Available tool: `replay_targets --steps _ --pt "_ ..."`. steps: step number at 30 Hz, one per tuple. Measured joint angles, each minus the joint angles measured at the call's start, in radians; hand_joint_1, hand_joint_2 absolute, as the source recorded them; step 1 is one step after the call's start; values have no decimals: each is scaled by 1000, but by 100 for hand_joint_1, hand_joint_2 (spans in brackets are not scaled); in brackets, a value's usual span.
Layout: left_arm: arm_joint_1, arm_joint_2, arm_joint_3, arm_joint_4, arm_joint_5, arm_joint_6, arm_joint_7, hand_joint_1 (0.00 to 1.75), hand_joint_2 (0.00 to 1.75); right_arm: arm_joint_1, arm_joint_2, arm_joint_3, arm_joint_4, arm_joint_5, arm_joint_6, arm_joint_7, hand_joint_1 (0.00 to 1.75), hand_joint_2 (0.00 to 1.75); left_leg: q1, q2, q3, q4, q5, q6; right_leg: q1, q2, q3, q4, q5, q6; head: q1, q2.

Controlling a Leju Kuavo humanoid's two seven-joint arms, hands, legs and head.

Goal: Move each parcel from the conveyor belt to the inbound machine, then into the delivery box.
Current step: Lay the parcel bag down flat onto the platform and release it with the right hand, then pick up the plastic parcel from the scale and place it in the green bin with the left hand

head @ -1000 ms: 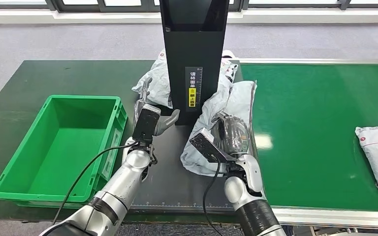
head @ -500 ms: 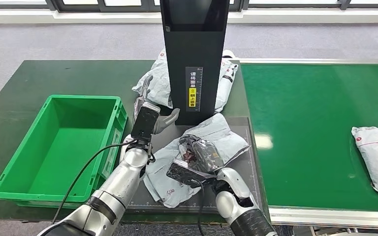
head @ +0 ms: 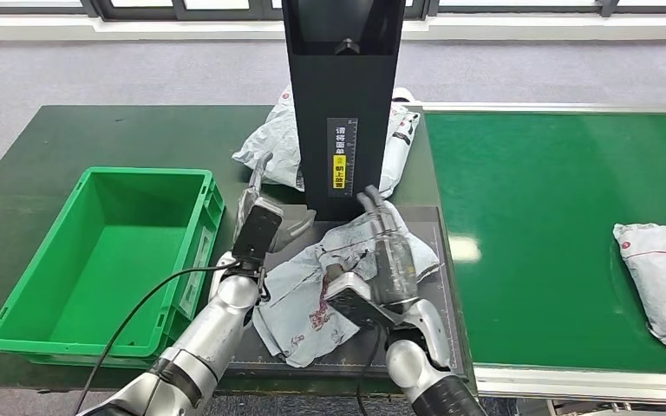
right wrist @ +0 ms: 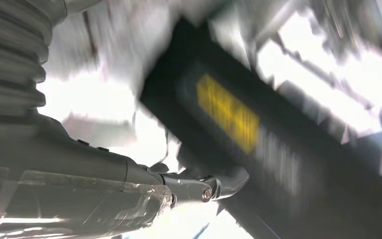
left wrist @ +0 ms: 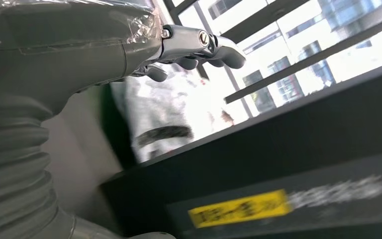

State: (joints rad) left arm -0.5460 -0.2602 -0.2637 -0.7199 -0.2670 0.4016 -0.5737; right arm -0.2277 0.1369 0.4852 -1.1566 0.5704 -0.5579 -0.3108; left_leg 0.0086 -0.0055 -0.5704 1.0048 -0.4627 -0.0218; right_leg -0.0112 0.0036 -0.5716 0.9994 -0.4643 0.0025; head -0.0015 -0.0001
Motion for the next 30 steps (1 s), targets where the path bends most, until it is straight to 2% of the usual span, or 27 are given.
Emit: replay_targets --steps 4,9,12,17,21,25,30 --pt "38 4 -17 23 -26 11 17 0 175 35 1 -92 -55 -81 -125 -132 0 175 0 0 0 0 0 0 0 0 0 0 0 0 0 0" --pt "83 6 -19 61 20 47 -2 0 175 61 26 -242 -101 -132 -143 -294 0 175 0 0 0 0 0 0 0 0 0 0 0 0 0 0" --pt "103 9 -19 79 16 55 -2 0 175 65 40 -296 -109 -140 -143 -323 0 175 0 0 0 0 0 0 0 0 0 0 0 0 0 0" --pt "111 10 -19 97 8 56 4 0 175 69 54 -335 -114 -137 -143 -325 0 175 0 0 0 0 0 0 0 0 0 0 0 0 0 0" --pt "121 22 -43 110 -96 13 78 4 175 72 69 -368 -117 -89 -143 -330 0 175 0 0 0 0 0 0 0 0 0 0 0 0 0 0" --pt "140 59 -109 120 -296 -92 173 172 175 83 73 -393 -126 -63 -143 -303 0 175 0 0 0 0 0 0 0 0 1 0 0 0 0 0" --pt "119 102 -169 122 -464 -150 231 175 175 96 73 -397 -146 -62 -143 -249 0 175 0 -1 2 0 0 0 0 -2 3 0 0 0 0 0"
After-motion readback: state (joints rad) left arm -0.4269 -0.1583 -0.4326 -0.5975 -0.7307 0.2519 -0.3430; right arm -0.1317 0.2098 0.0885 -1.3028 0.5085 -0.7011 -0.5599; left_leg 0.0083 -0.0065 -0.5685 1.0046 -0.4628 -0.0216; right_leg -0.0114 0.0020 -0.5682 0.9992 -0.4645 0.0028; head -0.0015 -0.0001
